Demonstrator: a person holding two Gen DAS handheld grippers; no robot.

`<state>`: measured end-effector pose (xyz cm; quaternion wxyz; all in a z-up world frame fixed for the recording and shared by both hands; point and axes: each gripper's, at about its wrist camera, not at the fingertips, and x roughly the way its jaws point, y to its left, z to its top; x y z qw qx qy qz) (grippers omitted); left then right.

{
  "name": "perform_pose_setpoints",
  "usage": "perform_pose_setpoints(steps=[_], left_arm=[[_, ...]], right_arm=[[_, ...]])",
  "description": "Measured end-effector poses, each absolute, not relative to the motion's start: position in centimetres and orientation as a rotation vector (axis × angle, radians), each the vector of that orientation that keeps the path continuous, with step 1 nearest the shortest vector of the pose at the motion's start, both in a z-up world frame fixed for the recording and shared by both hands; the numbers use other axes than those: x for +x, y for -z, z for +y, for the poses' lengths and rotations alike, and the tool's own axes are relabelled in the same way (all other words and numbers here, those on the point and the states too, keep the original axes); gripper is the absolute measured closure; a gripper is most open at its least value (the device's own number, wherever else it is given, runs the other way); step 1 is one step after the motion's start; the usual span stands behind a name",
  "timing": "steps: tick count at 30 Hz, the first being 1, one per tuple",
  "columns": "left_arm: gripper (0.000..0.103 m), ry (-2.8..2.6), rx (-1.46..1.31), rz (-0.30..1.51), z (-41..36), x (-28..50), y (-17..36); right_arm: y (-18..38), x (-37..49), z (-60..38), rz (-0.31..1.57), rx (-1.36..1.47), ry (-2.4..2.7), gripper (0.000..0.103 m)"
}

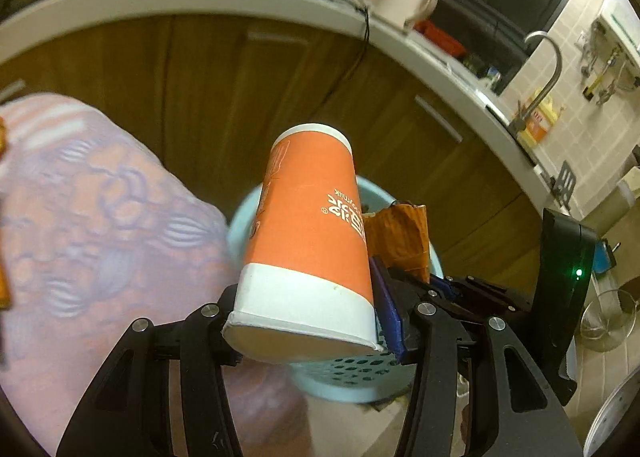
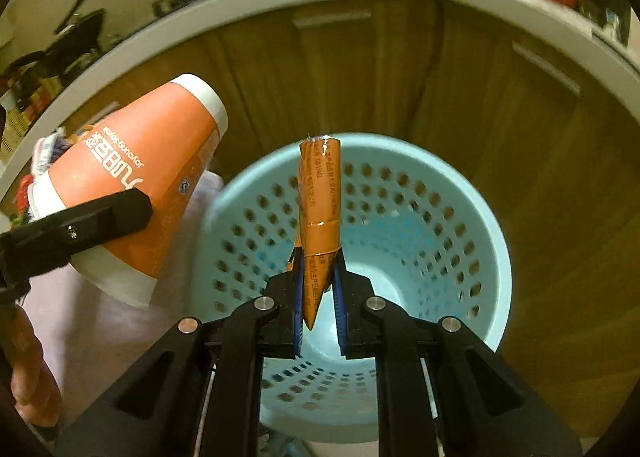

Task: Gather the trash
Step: 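Carry cup and wrapper over the blue basket and open both tools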

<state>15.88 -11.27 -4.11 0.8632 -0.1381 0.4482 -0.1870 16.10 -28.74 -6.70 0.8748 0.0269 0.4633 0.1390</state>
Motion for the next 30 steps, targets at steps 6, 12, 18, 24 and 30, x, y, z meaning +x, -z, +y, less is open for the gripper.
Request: perform_pose_setpoints(steps=[6,12,18,24,30], left_arm=[[0.052,0.409,-0.266,1.005,-13.5,17.7,6.7],[0.037,0.400,-0.230,1.003,-13.7,17.3,6.5],[0.037,0.382,-0.251,0.971,-12.3,16.4,5.2],[0.037,0.319,-0.243,0.887,-10.1,13.5,2.6],[0.037,0.186,-0.262,0.808,-4.9,9.7,0.1]], right_arm=[[9.4,16.6,-30.5,1.046,0.084,-0.263,0.090],[10.2,17.0,-31.9,1.069,0.105,-0.227,0.048],[9.1,16.1,-32.5,1.040,0.118,-0.231,0.048],[6.0,15.9,-30.8,0.980,0.098,-0.267,0.048],[2.7,14.7,-26.8,0.903,0.073,-0.358,0.048]])
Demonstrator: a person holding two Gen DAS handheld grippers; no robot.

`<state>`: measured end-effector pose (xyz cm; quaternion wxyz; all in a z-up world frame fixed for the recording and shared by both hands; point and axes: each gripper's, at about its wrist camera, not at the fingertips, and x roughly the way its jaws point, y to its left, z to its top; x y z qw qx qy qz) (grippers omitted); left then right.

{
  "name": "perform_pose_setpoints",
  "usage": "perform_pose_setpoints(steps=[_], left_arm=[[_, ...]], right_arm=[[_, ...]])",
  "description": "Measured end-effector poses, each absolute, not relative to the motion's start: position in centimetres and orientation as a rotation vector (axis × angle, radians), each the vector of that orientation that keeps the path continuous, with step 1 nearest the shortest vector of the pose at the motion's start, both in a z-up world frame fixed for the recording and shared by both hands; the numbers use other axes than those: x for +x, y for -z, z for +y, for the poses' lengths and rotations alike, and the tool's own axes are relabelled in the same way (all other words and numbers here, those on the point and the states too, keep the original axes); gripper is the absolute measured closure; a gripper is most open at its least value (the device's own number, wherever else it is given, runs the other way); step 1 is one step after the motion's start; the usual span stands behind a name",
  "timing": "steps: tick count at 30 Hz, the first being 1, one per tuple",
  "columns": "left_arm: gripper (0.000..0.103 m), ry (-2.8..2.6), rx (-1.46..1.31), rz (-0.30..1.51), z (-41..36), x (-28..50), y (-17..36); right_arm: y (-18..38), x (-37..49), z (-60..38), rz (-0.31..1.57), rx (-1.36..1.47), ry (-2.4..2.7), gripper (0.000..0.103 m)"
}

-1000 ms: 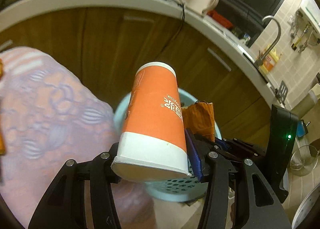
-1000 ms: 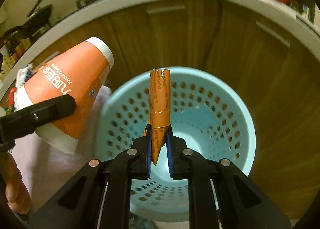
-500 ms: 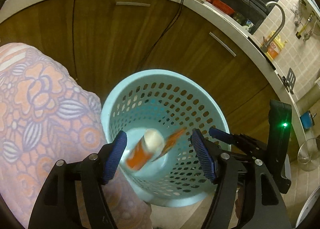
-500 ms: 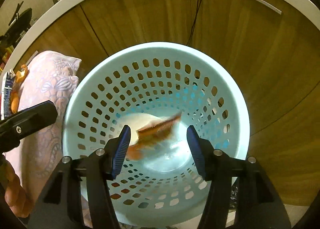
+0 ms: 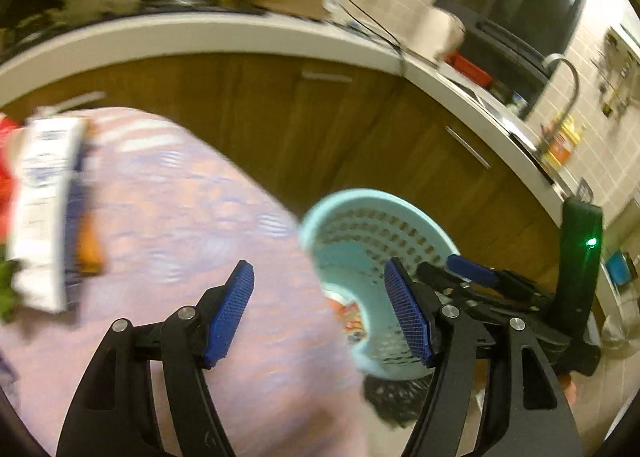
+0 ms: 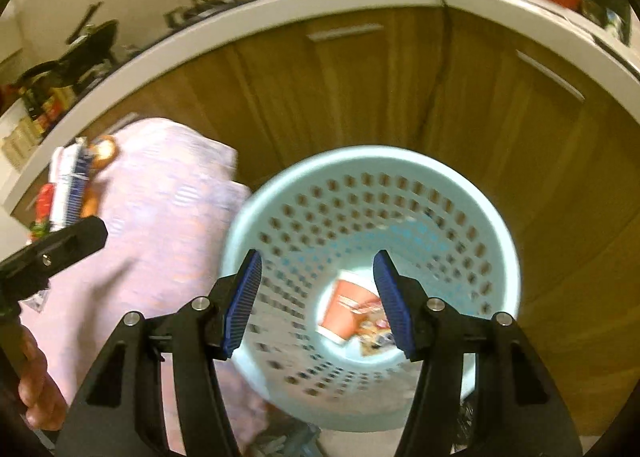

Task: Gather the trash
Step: 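Carry cup and wrapper over the blue basket and open both tools, then grasp the white milk carton with left tool while right tool grasps another carton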

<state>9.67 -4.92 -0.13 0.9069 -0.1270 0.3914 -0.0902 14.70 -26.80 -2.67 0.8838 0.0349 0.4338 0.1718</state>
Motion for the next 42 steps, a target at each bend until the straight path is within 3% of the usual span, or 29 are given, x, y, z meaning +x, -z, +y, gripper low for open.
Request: perform_pose_setpoints(steps=[12,14,32,42], left_arm=[[0.030,-0.410,-0.313,0.672,7.9,-0.3,-2.3],[0.023,-0.488,-0.311,0.689,9.2,-1.2,-1.7],[0.021,-0.620,-0.198,0.836,12.6,-3.8,3.0],[0.022,-0.511,-0.341,0.825,16.5,-8.1,2.4]], right_arm=[[0.5,11.3,-13.6,0.840,-0.025,-0.597,0.048],[0.6,10.8,-11.8,0.844,-0.034,-0.620,0.048],[1.2,9.1,-7.4,0.881,-0.083,-0.671,0.048],[1.4,8.3,-3.9,0.889,-0.124,-0.728,0.048]])
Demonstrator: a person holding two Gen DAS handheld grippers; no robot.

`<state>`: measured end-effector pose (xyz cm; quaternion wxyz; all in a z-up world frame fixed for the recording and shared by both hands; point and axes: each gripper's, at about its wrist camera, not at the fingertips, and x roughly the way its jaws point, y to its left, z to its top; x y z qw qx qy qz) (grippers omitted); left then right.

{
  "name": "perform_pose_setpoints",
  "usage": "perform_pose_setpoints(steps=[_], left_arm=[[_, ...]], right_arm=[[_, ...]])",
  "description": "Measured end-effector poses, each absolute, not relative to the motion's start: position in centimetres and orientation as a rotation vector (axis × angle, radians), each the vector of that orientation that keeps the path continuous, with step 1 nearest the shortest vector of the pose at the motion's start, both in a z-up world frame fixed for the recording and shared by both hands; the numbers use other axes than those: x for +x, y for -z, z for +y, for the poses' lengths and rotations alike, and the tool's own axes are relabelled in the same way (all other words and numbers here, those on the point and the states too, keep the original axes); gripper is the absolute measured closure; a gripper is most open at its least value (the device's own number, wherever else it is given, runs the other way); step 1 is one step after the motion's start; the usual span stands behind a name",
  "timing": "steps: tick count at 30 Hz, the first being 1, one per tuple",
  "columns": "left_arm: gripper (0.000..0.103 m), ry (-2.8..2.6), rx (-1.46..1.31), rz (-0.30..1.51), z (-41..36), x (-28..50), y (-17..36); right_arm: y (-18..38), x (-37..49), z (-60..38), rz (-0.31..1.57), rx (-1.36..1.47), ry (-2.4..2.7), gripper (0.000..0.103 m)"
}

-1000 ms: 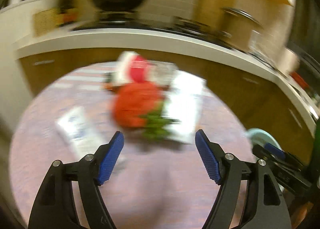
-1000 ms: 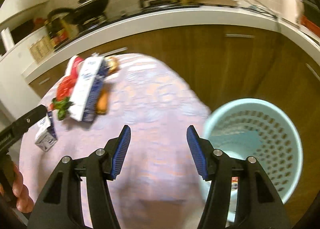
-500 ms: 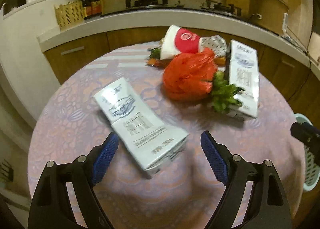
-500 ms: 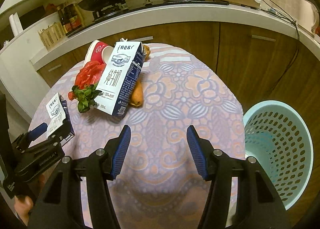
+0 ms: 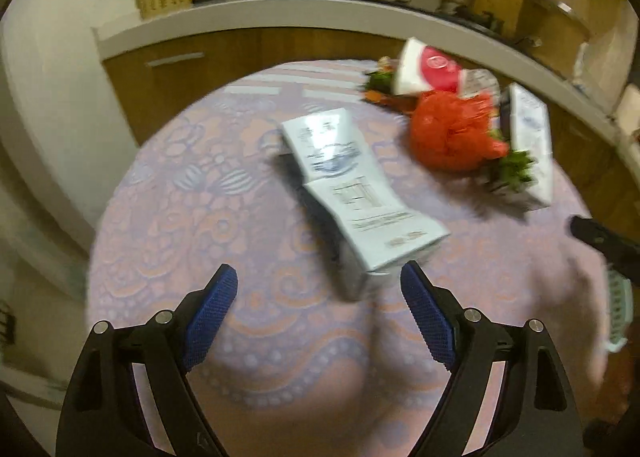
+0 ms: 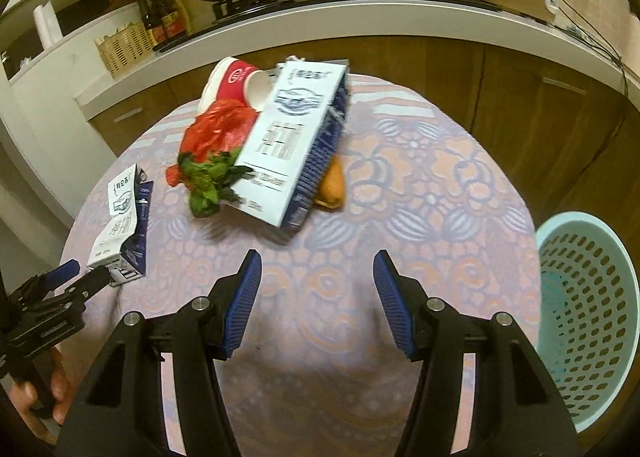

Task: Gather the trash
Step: 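Grasp the white milk carton with left tool while right tool grasps another carton, then carry both milk cartons over the blue basket and open both tools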

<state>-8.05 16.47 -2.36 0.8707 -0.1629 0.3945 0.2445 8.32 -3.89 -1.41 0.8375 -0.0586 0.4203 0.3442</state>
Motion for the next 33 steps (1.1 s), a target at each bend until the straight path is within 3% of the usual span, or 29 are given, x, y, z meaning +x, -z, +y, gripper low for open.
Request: perform_pose_setpoints(steps=[7,10,14,19,25,33], left_arm=[[0.022,-0.503,-0.366,0.884,15.4,-4.4,3.5],[0.038,-0.556,-0.333,0.869,15.9,-3.5,3.9],[0.047,-0.549,-0.334,0.816,16.3,-3.8,3.6],[0.047,-0.544,-0.390,0.760,17.8,-5.3,3.6],[0.047,-0.516,-0.360,0.743,17.2,-5.3,3.3],[0.047,-0.491,-0.364,0.731,17.0,-5.4,3.3]], right_arm=[[0.2,8.4,-2.5,0.877,-0.121,-0.722,0.048],[-0.9,9.1,-2.1,0.868,-0.085,-0.713,0.048],[-2.1,11.0,-1.0,0.868,-0.027,-0.674,0.048],[-1.6,12.9,1.9,0.906,-0.006,-0.631,0.048],[-0.8,14.0,4.6,0.935,-0.019,-0.568,0.037],[0.9,15.5,6.3,0.978,-0.084,-0.464,0.035]])
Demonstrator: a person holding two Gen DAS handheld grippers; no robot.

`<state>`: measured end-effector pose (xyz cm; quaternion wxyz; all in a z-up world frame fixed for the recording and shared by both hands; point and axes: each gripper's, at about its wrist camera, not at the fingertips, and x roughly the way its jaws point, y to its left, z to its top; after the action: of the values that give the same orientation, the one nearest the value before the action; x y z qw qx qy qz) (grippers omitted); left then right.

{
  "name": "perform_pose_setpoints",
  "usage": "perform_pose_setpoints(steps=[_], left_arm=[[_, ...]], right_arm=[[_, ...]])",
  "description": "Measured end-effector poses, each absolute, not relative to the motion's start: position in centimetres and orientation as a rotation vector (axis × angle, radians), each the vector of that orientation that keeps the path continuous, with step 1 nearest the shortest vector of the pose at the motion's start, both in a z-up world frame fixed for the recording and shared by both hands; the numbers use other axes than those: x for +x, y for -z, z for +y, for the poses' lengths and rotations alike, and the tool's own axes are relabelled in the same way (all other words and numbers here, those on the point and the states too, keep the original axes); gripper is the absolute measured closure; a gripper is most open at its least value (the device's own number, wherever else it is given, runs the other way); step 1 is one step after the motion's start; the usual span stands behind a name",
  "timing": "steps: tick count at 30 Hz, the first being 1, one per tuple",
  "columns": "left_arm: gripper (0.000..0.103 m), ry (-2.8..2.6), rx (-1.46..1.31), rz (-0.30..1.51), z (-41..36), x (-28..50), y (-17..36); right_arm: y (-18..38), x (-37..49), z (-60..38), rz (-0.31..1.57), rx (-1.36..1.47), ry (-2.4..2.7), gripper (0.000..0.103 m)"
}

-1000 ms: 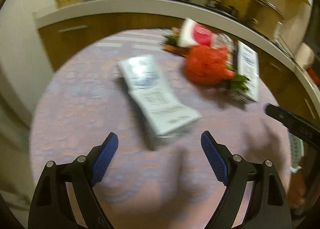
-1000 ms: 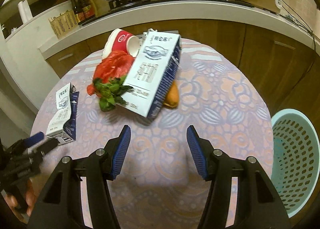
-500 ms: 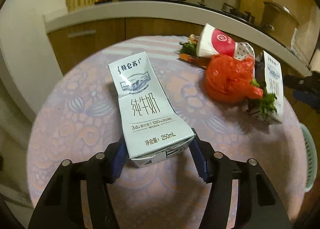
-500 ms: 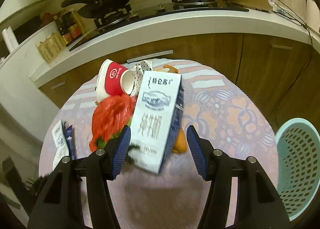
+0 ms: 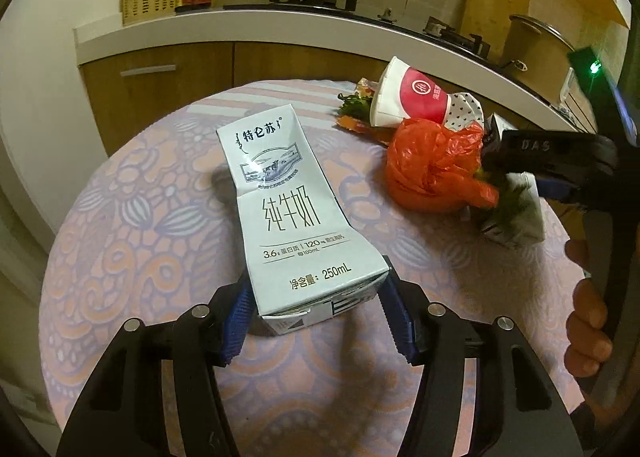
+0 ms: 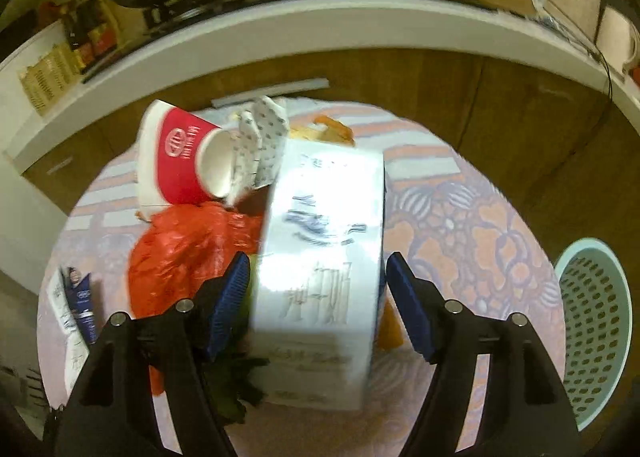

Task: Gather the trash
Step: 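Carry both milk cartons over the blue basket and open both tools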

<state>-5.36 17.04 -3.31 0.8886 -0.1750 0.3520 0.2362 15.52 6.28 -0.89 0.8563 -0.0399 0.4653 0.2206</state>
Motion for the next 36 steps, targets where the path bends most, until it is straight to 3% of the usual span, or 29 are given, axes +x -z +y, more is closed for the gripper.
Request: perform_pose_setpoints(steps=[6,17,25,36], left_arm=[[0.047,-0.487,-0.358,0.720,17.1,-5.4,3.2],[0.047,-0.404,-0.363,0.655,15.0,-6.3,0.4],[0.047,-0.220,-0.269,0.593,7.8,-3.3,-4.4],[0.047,0.031,-0.196,0.637,-3.4,4.5,-4.3]], right_arm=[[1.7,15.7,5.4,1.009,-0.043,-0.482,0.041],[-4.5,11.3,-1.4,0.791,0.047,-0.563,0.041],[-7.5,11.2,-8.4,0.719,0.072,-0.506,0.041],[-6.2,13.2,-21.1,0.718,0.105,-0.316,0.041]])
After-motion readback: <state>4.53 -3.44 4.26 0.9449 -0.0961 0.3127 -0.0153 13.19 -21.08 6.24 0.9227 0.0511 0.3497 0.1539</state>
